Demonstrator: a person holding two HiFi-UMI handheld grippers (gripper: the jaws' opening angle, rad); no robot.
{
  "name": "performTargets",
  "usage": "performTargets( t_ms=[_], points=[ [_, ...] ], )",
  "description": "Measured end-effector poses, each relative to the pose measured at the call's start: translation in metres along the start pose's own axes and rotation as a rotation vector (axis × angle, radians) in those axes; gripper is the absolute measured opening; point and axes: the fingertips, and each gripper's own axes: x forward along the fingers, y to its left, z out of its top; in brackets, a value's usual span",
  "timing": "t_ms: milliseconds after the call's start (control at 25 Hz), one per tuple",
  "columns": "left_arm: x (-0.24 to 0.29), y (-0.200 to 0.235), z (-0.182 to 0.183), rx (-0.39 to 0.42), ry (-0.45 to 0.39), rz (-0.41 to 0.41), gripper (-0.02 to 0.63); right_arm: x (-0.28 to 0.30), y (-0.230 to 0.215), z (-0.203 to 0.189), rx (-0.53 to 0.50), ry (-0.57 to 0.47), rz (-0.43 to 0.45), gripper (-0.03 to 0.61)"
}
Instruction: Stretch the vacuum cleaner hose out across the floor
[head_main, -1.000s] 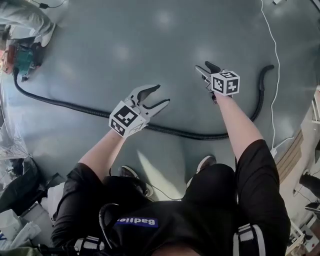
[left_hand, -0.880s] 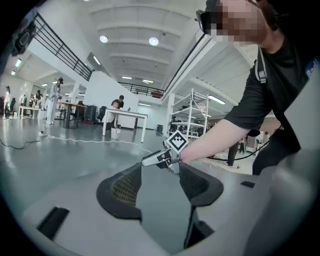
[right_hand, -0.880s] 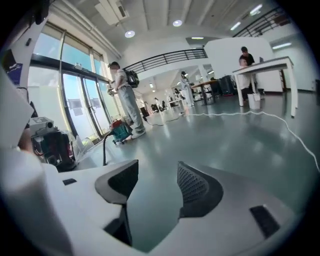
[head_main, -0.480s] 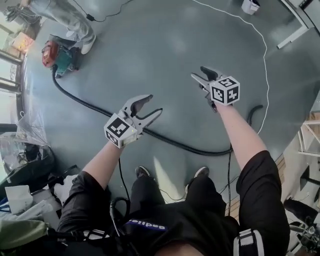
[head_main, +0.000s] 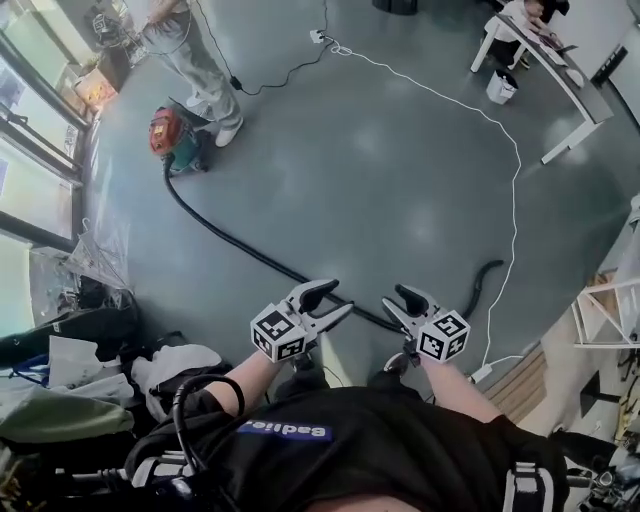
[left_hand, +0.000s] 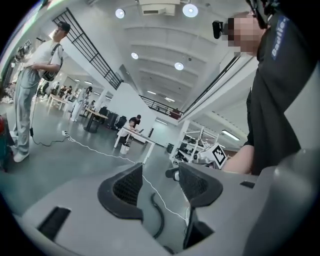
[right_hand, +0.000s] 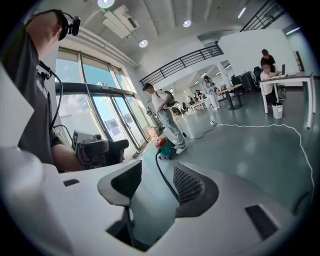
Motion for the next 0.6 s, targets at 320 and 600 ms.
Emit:
performTargets(
  t_ms=[320,600],
  points=[
    [-0.076,-0.052,0.046,0.106,0.016,-0.123,0.141,-0.022,0.153,0.049,-0.066,-0.205,0.038,0.090],
    [-0.067,-0.130,0.092,0.196,-0.099,-0.163,0.061,-0.102,0.177,0.074,-0.165,-0.337,0.018,0.034]
  ],
)
